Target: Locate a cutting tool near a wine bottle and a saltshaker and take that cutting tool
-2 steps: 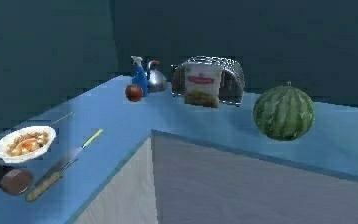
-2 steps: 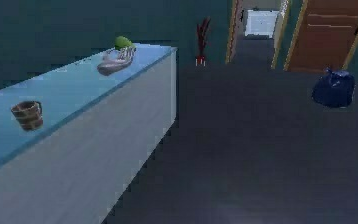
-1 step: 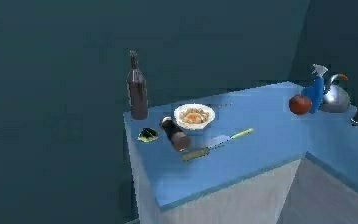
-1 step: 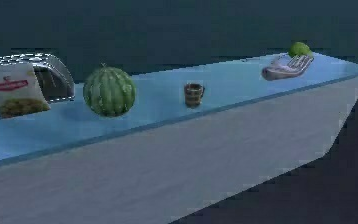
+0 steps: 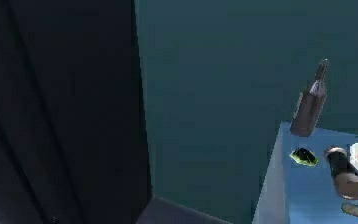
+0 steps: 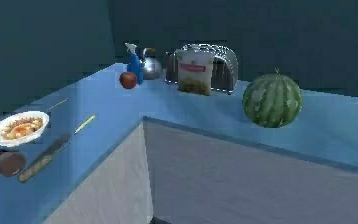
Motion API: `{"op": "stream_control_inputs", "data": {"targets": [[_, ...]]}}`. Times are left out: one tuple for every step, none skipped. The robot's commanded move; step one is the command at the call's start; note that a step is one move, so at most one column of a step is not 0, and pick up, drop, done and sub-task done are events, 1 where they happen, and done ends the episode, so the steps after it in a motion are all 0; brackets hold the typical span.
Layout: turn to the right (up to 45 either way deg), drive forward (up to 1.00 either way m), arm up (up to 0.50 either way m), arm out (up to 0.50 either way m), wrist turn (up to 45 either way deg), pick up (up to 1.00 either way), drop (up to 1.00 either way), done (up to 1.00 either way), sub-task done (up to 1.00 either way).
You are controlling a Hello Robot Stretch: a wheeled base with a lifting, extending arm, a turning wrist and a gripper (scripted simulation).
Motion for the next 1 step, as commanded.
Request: {"op": "stream_control_inputs", "data": {"targets": [[-24.0, 0.00, 0.00, 0.00, 0.0, 0.00, 0.00, 0.00, 0.00]]}}
